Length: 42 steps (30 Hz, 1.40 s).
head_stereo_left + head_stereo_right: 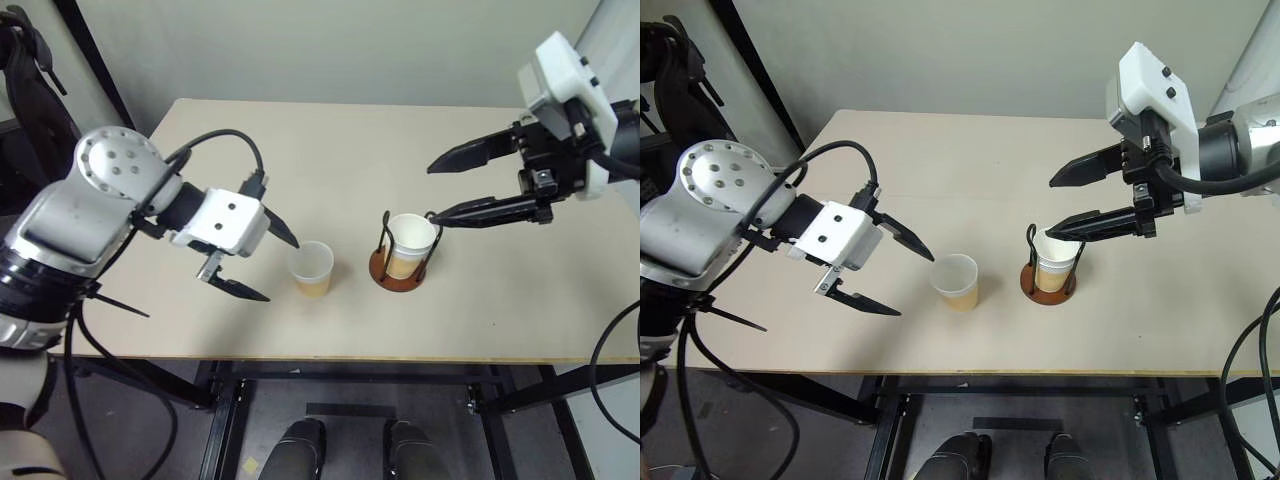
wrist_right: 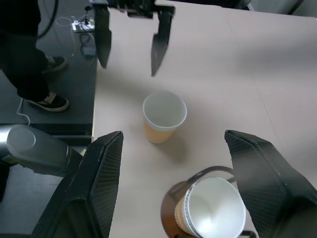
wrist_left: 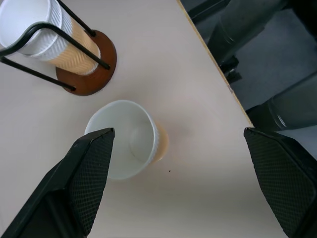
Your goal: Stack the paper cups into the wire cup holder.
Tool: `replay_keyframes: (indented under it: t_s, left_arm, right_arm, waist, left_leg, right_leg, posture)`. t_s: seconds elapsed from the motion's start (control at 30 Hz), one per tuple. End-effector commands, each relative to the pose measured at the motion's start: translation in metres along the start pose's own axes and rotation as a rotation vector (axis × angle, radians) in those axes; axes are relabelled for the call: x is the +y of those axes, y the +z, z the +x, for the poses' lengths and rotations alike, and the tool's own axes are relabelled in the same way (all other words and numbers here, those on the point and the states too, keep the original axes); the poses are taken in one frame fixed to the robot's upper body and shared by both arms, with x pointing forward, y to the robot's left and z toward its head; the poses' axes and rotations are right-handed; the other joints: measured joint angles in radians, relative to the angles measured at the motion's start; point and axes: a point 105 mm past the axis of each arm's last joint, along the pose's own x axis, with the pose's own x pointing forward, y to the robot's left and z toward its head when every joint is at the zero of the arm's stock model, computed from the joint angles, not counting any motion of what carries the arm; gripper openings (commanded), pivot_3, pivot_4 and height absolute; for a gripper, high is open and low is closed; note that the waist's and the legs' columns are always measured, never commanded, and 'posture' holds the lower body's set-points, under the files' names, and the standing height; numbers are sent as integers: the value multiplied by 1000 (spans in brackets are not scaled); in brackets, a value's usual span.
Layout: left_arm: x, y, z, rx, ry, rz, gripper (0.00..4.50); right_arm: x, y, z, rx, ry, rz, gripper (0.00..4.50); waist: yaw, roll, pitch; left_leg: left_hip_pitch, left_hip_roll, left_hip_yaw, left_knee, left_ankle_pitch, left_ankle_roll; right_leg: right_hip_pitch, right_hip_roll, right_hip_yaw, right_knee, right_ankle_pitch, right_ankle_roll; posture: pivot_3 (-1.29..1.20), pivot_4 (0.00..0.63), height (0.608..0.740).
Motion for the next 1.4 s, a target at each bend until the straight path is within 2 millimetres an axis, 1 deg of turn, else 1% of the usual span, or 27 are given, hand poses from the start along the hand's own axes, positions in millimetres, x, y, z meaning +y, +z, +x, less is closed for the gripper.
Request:
replay_keyframes:
  t_s: [0.03,0.17,0.37,0.57,0.93,1.4]
  left_arm:
    - [-2,-6,-4,47,12,46,4478]
    - [1,-20,1,87,16,52,4478]
    - [4,-27,6,82,17,47,4478]
    - [5,-29,13,59,2,42,4478]
    - [10,-29,23,56,-28,101,4478]
    - [2,-35,32,66,-74,123,4478]
  right_arm:
    - [2,7,-3,-6,-24,-39,3391]
    - [3,6,-1,-7,-32,-32,3391]
    - [5,4,0,-9,-42,-25,3391]
    - [6,3,1,-10,-53,-23,3391]
    - [7,-1,2,-19,-75,-13,3391]
    - [6,-3,-1,-13,-81,-8,3391]
  waist:
    - [-2,0,0]
    - [-3,0,0]
    - [-1,0,0]
    - [-2,0,0]
    - [-1,0,0]
    - [-1,0,0]
  left_leg:
    - [0,0,0,-1,1,0]
    - [3,0,0,-6,3,-2]
    - [4,0,0,-12,5,-2]
    - [3,0,0,-13,4,-2]
    - [3,0,0,-13,5,-2]
    - [3,1,0,-12,4,-2]
  right_leg:
    - [0,0,0,0,0,0]
    - [0,0,0,1,1,-1]
    - [-2,0,0,-1,1,-2]
    - [-3,0,0,-1,1,-1]
    - [-2,0,0,-1,1,-1]
    - [-2,-1,0,-1,1,0]
  posture:
    - [0,150,740]
    - [0,150,740]
    - [0,150,740]
    - [0,150,740]
    - [0,150,740]
    - [0,150,740]
